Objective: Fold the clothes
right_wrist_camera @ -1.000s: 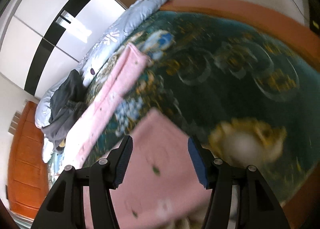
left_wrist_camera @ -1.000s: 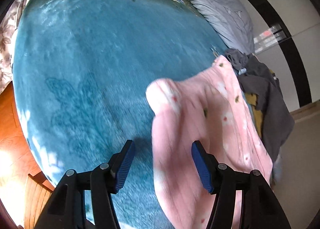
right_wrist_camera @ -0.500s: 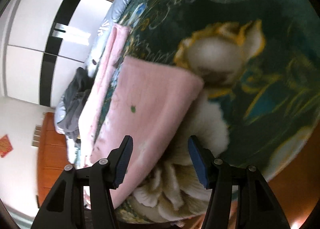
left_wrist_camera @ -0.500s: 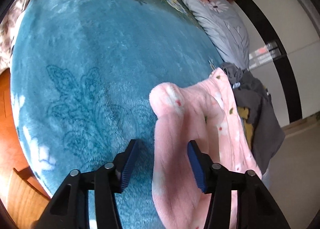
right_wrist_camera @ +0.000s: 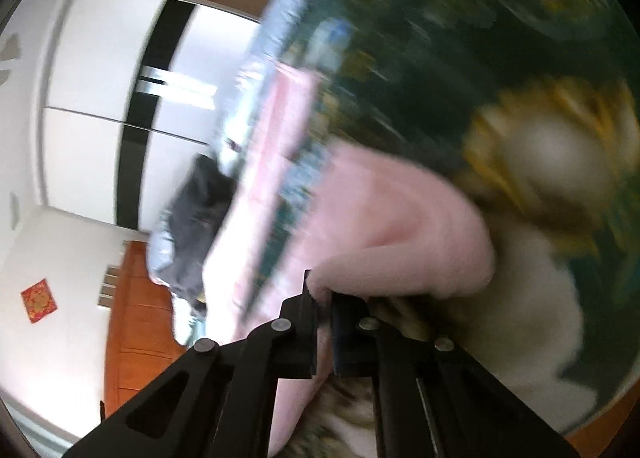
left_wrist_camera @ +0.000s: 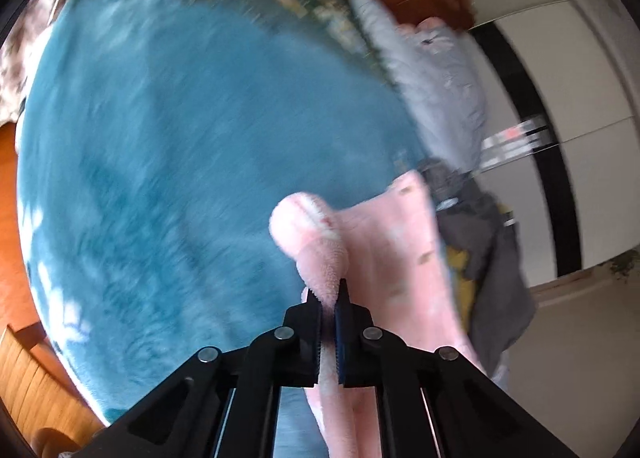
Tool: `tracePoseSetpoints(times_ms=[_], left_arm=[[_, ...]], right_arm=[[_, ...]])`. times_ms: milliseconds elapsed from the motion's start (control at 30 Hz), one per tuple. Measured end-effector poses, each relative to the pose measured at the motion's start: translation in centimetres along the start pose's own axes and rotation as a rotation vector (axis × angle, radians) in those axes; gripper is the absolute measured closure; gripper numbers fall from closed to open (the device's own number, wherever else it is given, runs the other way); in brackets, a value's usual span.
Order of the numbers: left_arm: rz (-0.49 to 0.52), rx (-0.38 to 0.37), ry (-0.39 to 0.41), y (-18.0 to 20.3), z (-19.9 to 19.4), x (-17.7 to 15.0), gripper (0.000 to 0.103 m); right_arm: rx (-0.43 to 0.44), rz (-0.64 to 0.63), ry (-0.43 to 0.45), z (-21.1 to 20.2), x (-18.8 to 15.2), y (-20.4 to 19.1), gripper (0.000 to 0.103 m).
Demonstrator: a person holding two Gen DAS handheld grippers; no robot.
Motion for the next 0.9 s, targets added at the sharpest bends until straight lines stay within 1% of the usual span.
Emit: tracePoseSetpoints(times_ms=[67,100,200,300,400,467,567,700,800,867,900], left_arm=[[0.013,-0.052,0.036,1.9,-1.3,0.7,0.098],[0.029,-0.066,0.047,2.8,-1.9,0.9,0.098],[0.073,-0.076,0.044,4.9,-2.5,1.3,0.098],[0.063,-0.093,0.030,6.4,-2.0,1.6,0.098],[0.059,-0.105,0.017,8.2,-0.9,2.0,0.098],[0.090,-0.086,-0.005,10.1,0.3,2.5,0.098],[0.117,-0.054,-0.040,12.3,1.8,3.2,0.098],[0.137,-0.016,-0.048,14.4,4.1,4.5,0.098],[0.103,0.006,-0.046,14.9,6.7,5.8,0.098],[0.067,0.014,-0.050,14.8,8.7,6.5,0.098],[0.068,0.036,-0.049,14.8,9.6,6.8,0.098]], right_arm=[[0.042,-0.045,0.043,-0.8,1.4,-2.7,0.099],[0.063,-0.067,0.064,-1.2,2.1,-4.1,0.099],[0.103,-0.119,0.115,-2.1,3.3,-6.9,0.099],[0.113,-0.129,0.146,-2.2,4.6,-7.9,0.099],[0.102,-0.131,0.156,-1.2,6.3,-8.8,0.099],[0.095,-0.147,0.150,-0.5,7.0,-9.6,0.099],[0.060,-0.190,0.131,0.9,8.7,-11.4,0.099],[0.028,-0.205,0.136,3.3,11.7,-13.7,0.099],[0.006,-0.192,0.138,5.6,13.8,-15.0,0.099],[-0.035,-0.192,0.128,8.2,15.3,-16.0,0.099],[-0.059,-0.197,0.123,9.3,15.8,-16.4,0.099]])
Point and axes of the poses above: each gripper's, at about its wrist camera, not at the fingertips, and z roughly the way its jaws point, y to its right, x to its top, the point moved 2 cm from there along z, roughly the way its jaws point, and after that the axes turned 8 degrees about -x, right-handed, at the moved point
